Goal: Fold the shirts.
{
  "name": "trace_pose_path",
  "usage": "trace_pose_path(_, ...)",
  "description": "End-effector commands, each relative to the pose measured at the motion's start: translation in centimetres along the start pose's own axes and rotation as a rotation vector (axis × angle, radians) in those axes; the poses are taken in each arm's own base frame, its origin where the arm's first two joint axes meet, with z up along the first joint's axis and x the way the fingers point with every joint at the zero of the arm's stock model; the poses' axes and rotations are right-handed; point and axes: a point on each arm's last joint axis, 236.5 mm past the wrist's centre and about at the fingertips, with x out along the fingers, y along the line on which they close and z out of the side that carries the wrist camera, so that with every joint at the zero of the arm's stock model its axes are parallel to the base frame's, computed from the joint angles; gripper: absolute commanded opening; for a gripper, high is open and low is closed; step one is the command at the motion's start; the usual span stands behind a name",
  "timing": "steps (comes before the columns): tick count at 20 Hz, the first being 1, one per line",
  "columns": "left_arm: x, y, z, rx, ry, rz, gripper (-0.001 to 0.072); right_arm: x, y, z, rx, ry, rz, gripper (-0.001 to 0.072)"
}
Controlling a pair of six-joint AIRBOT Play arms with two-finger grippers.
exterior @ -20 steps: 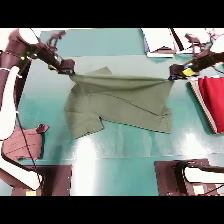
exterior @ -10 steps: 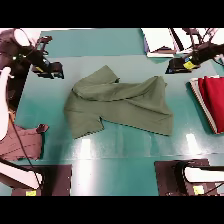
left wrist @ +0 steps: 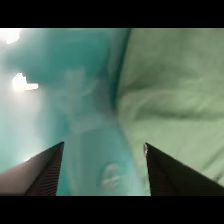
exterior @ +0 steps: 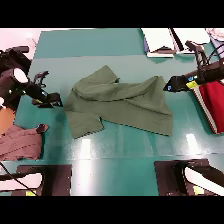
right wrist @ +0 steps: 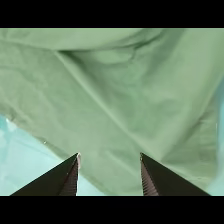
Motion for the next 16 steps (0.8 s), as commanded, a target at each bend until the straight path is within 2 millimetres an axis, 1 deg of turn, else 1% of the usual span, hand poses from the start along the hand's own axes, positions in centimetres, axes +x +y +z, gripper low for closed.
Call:
trace_pose_path(1,3.2,-2.4,0.3,-0.08,-0.063,-0.153,0.0585,0.6,1.7,-1.0,-0.034,0.004,0.026,0.0433)
trace_pose_path(3,3.8,-3.6,0.6,-0.11,-0.059,-0.214,0.0585,0.7,2.0,-0.9,-0.042,0.002,0.029,0.0433)
trace_pose_path(5,4.5,-3.9,0.6,-0.133,-0.042,-0.235,0.0584,0.7,2.0,-0.9,-0.041,0.002,0.029,0.0433)
trace_pose_path(7,4.6,-4.0,0.5,-0.136,-0.039,-0.239,0.0397,0.5,1.6,-0.8,-0.029,-0.002,0.023,0.0432)
trace_pose_path(8,4.6,-4.0,0.5,-0.136,-0.04,-0.239,0.0322,0.4,1.2,-0.8,-0.019,-0.007,0.019,0.0432)
trace_pose_path(9,4.5,-4.0,0.6,-0.127,-0.043,-0.239,0.0155,0.3,0.6,-0.8,-0.004,-0.007,0.012,0.0432)
trace_pose_path(10,4.0,-4.2,0.8,-0.094,-0.054,-0.241,0.0027,0.1,-0.2,-1.1,0.015,0.001,0.003,0.0432)
trace_pose_path(11,3.2,-4.4,1.1,-0.07,-0.066,-0.243,0.0026,0.1,-1.4,-1.8,0.053,0.019,-0.007,0.0432)
trace_pose_path(12,2.1,-4.6,1.5,-0.041,-0.094,-0.237,0.0026,0.3,-2.8,-3.1,0.103,0.044,-0.015,0.0432)
trace_pose_path(14,-0.9,-4.8,2.2,0.007,-0.174,-0.214,0.0026,1.1,-6.1,-7.0,0.243,0.104,-0.03,0.0432)
trace_pose_path(15,-2.3,-5.1,2.4,0.042,-0.215,-0.211,0.0026,1.7,-7.8,-9.3,0.332,0.132,-0.034,0.0446)
trace_pose_path(16,-3.5,-5.4,2.5,0.065,-0.241,-0.21,0.0026,2.2,-9.2,-11.5,0.414,0.155,-0.033,0.0542)
